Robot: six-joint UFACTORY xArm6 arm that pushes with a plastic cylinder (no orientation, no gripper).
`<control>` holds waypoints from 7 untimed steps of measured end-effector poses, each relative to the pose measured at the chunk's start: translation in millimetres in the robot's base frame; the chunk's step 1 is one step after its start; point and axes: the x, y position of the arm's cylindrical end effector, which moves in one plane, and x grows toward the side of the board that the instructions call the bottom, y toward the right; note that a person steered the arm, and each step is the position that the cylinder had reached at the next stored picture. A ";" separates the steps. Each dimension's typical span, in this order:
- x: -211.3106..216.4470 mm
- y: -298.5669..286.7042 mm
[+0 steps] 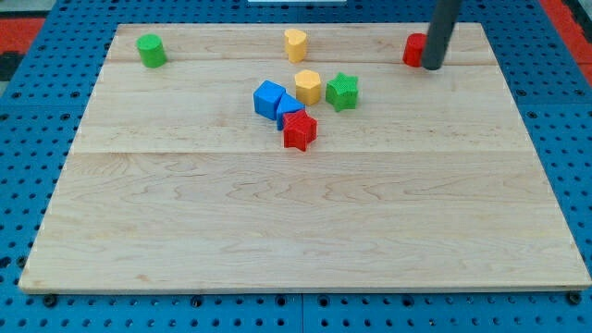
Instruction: Put the red circle diagonally to green star
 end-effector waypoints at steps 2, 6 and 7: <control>-9.9 7.4; -3.2 -23.3; 8.7 -23.3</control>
